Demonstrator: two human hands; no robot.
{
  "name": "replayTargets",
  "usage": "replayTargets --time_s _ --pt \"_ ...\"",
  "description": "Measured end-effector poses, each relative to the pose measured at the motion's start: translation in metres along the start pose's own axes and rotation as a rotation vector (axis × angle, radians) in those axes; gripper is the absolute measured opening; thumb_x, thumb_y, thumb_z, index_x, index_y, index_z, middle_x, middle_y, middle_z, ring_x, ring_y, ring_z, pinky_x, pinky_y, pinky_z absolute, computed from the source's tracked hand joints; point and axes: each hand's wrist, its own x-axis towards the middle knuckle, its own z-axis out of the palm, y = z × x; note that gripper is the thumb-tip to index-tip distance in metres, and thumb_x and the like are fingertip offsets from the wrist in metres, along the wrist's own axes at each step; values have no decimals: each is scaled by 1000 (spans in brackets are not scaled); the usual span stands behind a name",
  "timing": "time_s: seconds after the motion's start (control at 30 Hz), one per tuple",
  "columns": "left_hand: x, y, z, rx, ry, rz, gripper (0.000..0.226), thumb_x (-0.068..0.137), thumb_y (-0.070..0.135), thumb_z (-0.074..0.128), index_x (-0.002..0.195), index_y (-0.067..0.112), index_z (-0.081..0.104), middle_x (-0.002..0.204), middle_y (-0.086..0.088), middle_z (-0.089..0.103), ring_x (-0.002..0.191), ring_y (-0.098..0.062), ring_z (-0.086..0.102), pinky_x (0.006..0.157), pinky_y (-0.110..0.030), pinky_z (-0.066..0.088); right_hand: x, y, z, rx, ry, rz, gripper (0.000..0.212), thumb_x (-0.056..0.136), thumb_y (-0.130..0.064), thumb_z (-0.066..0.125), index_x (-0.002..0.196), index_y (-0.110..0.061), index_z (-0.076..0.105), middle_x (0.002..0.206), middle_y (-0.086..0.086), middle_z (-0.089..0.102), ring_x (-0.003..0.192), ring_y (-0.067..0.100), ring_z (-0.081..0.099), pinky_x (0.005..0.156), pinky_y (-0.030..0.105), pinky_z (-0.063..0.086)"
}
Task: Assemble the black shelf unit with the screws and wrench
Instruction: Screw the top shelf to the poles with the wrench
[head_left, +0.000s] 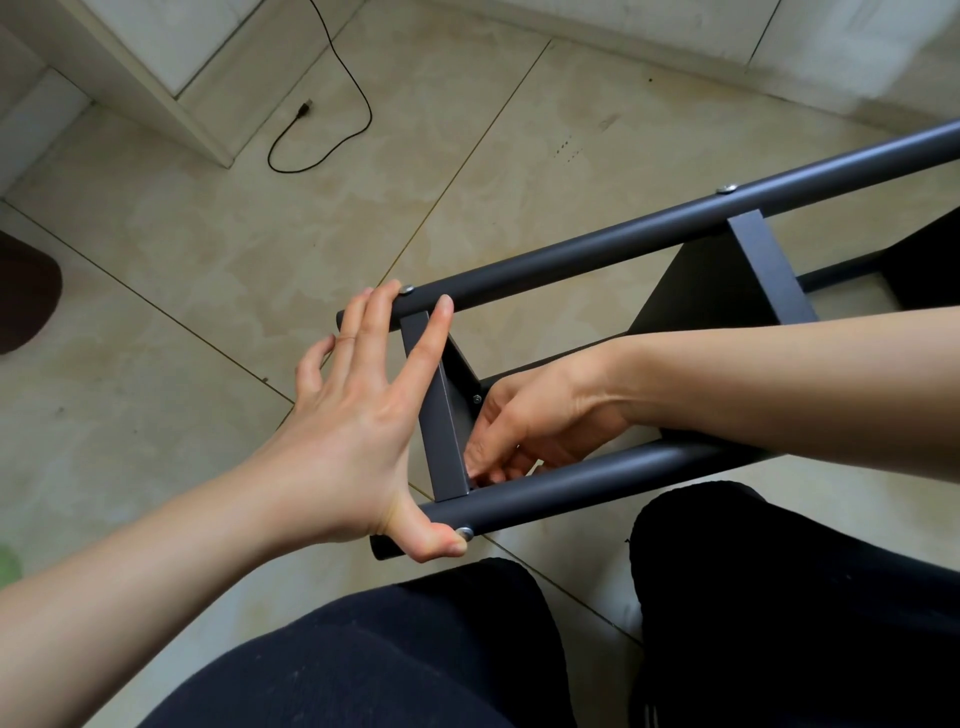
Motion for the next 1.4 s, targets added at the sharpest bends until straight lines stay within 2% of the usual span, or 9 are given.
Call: replayTargets --time_s 0.23,0.33,0.53,0.63,0.8,1.0,1.2,1.3,1.4 --pt "1 0 -1 0 -14 -6 160 23 93 47 147 36 -36 155 -3 -37 148 -28 -32 120 -53 -2 -1 0 0 21 -17 -9 22 97 -13 56 78 -9 66 67 0 64 64 12 58 64 24 50" --pt "1 0 -1 -7 -12 -7 160 23 92 48 148 36 -36 156 -2 -36 148 -27 -32 119 -52 -3 0 -1 0 27 -20 -10 22 98 -11 56 78 -9 66 66 0 64 65 13 58 65 25 50" --pt "1 0 -2 -13 -18 -4 160 23 93 47 148 35 -36 156 -4 -36 147 -26 -36 119 -52 -4 3 -2 1 38 8 19 31 99 -8 53 69 -6 62 57 0 60 49 8 58 49 16 50" --pt "1 0 -2 0 -17 -6 159 23 93 46 146 35 -37 157 -5 -35 148 -28 -34 119 -55 -1 4 -2 2 3 25 25 28 99 -9 52 73 -6 60 56 -2 59 46 6 57 49 15 49" --pt "2 0 -1 1 -9 -2 159 24 92 47 147 36 -37 158 -6 -32 149 -29 -31 119 -55 0 3 -2 4 -45 29 22 23 98 -13 53 78 -6 62 63 1 60 60 13 56 59 22 48" --pt "1 -1 -1 -7 -12 -1 160 24 94 47 148 36 -35 157 -5 -34 148 -28 -32 119 -55 0 -2 -3 -1 19 -62 23 14 96 -9 55 86 -9 65 73 1 65 72 17 57 73 31 46" --pt "1 0 0 -1 -5 -4 160 23 93 47 148 35 -35 158 -7 -32 149 -29 -30 119 -55 0 0 0 -1 10 -41 21 23 97 -12 56 76 -8 65 67 2 60 69 17 54 69 29 44" --pt "1 0 0 -5 -2 -3 160 23 93 47 148 35 -35 158 -6 -32 149 -29 -30 119 -54 0 1 0 -1 12 -50 7 16 97 -12 56 84 -8 65 72 2 62 71 17 55 71 30 46" --pt "1 0 -1 -5 -8 -3 160 23 94 47 148 36 -35 158 -5 -34 148 -28 -33 119 -54 -1 1 0 -2 28 -57 3 19 98 -12 55 83 -9 67 72 1 64 71 16 58 67 28 50"
